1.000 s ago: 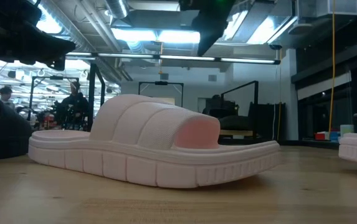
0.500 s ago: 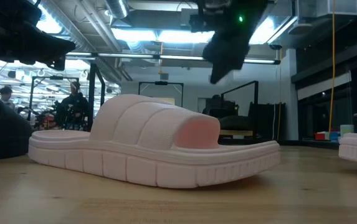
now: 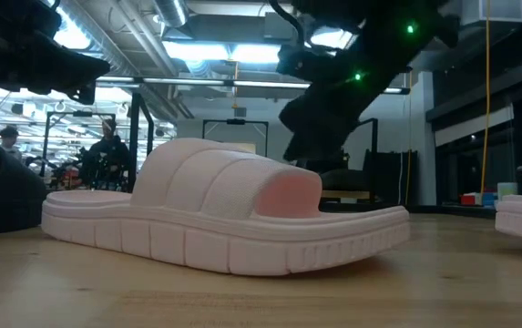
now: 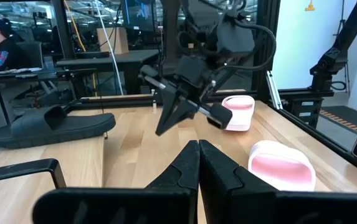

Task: Pick and place slides into the shelf
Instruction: Put the black slipper on the shelf

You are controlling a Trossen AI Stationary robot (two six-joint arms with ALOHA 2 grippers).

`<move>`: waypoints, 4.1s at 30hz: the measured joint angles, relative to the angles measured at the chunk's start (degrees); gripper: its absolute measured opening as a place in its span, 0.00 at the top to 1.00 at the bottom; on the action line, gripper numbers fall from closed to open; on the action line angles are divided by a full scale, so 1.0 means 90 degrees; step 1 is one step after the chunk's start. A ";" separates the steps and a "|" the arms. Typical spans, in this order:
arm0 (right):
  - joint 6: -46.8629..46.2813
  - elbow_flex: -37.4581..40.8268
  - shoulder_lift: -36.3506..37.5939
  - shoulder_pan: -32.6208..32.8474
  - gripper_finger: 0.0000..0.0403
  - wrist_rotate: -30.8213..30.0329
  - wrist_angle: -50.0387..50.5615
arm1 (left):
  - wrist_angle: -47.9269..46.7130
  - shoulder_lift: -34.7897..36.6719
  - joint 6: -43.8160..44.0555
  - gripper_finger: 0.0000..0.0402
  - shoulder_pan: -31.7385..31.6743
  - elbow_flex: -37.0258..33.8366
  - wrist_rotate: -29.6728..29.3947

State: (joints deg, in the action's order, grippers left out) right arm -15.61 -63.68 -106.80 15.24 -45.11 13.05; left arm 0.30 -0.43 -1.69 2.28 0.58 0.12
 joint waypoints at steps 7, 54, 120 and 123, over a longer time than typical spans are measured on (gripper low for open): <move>0.0821 0.0734 0.0106 -0.0198 0.99 0.0009 -0.1385 | 0.0002 0.0002 -0.0027 1.00 0.0000 0.0000 0.0000; 0.2460 0.5262 0.4262 -0.0191 0.99 0.1970 -0.6085 | 0.0146 0.0000 -0.0041 1.00 0.0000 0.0000 0.0822; 0.2448 0.5253 0.4260 -0.0199 0.99 0.1963 -0.6085 | -0.0873 -0.1911 0.2176 1.00 -0.0002 0.0743 0.1671; 0.2442 0.5253 0.4260 -0.0199 0.99 0.1963 -0.6085 | -0.1024 -0.1914 0.2176 1.00 -0.0001 0.0743 0.1652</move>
State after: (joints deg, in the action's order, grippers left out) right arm 6.37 -16.40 -68.47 13.45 -27.44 -41.71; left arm -8.92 -17.65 17.89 2.28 7.27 14.99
